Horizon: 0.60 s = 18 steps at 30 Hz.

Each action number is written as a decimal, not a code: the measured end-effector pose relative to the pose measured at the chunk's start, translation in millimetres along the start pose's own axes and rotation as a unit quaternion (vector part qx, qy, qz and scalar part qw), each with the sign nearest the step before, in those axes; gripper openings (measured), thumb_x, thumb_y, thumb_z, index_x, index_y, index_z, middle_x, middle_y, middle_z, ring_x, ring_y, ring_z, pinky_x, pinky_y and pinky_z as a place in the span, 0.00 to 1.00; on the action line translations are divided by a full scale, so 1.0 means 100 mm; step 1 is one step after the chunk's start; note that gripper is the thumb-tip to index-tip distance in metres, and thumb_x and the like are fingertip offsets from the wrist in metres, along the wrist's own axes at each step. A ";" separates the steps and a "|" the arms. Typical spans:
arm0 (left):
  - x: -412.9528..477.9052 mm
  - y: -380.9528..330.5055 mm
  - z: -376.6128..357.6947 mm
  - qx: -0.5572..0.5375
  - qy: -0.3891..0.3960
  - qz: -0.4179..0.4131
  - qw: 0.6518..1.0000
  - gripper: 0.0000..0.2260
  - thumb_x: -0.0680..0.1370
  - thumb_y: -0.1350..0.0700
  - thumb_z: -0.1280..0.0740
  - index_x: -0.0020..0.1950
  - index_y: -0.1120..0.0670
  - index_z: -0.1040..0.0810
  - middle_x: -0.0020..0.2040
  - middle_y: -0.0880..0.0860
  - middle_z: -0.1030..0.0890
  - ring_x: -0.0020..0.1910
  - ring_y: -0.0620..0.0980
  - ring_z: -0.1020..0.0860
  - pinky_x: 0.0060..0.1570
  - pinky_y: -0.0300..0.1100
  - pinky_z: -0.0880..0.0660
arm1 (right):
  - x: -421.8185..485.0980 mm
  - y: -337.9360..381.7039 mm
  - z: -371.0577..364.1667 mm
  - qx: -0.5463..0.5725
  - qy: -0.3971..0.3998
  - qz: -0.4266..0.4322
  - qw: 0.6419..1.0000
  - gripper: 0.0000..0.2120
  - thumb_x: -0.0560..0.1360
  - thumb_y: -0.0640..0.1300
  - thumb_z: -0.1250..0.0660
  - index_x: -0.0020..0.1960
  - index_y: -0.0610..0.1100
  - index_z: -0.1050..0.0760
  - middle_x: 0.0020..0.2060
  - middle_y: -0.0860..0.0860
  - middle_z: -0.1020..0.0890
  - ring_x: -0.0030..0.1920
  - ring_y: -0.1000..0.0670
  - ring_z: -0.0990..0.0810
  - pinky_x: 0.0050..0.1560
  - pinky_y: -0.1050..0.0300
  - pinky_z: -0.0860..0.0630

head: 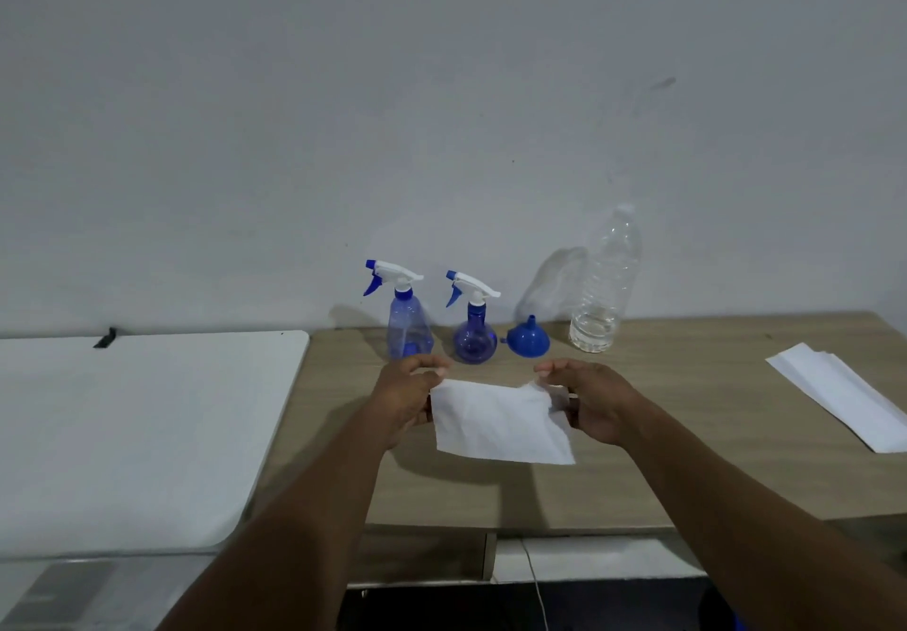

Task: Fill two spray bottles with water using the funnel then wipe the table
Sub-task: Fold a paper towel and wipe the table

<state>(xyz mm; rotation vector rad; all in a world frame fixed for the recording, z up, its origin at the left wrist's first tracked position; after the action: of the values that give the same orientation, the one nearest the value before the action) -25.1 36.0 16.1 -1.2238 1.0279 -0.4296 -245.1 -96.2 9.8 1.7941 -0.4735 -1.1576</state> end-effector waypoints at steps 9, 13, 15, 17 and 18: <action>-0.13 0.03 0.23 0.118 0.039 -0.036 0.992 0.13 0.68 0.57 0.19 0.50 0.58 0.14 0.49 0.55 0.14 0.51 0.54 0.16 0.55 0.47 0.19 | -0.01 -0.06 -0.26 -0.264 0.079 -0.010 0.961 0.16 0.67 0.34 0.23 0.55 0.38 0.16 0.49 0.45 0.16 0.49 0.48 0.22 0.42 0.58 0.28; -0.11 0.10 0.45 0.234 0.019 -0.053 0.971 0.16 0.63 0.57 0.17 0.49 0.55 0.13 0.49 0.53 0.16 0.50 0.52 0.19 0.55 0.45 0.21 | -0.01 -0.09 -0.40 -0.414 0.083 0.032 0.906 0.11 0.69 0.39 0.23 0.52 0.41 0.15 0.41 0.50 0.18 0.40 0.53 0.25 0.34 0.64 0.31; -0.10 0.16 0.54 0.250 0.008 -0.055 0.967 0.13 0.63 0.59 0.17 0.45 0.54 0.13 0.47 0.52 0.16 0.49 0.52 0.18 0.55 0.47 0.20 | 0.02 -0.14 -0.47 -0.429 0.091 0.051 0.897 0.07 0.71 0.40 0.25 0.49 0.42 0.15 0.43 0.46 0.16 0.40 0.53 0.23 0.36 0.63 0.29; -0.13 0.22 0.60 0.263 0.006 -0.048 0.963 0.13 0.63 0.61 0.17 0.45 0.55 0.12 0.46 0.52 0.15 0.47 0.51 0.17 0.53 0.47 0.19 | 0.04 -0.19 -0.53 -0.433 0.107 0.063 0.893 0.05 0.73 0.41 0.26 0.47 0.42 0.15 0.45 0.43 0.16 0.41 0.50 0.22 0.38 0.60 0.26; -0.15 0.24 0.62 0.278 0.013 -0.045 0.959 0.13 0.64 0.61 0.18 0.47 0.56 0.12 0.45 0.52 0.15 0.45 0.50 0.17 0.50 0.44 0.18 | 0.05 -0.22 -0.55 -0.435 0.116 0.064 0.890 0.05 0.73 0.41 0.26 0.48 0.41 0.15 0.44 0.43 0.16 0.41 0.50 0.23 0.37 0.60 0.27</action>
<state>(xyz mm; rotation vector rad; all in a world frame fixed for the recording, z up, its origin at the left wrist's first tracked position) 12.9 89.8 -0.1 -0.7593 0.7964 -0.7503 -199.0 -62.2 -4.0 1.0620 0.0863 -0.8393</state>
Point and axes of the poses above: each hand's wrist, its own x-axis towards the middle knuckle, its own z-axis out of the back of the hand, y = z × x, the point moved 7 cm from there along x, towards the middle knuckle
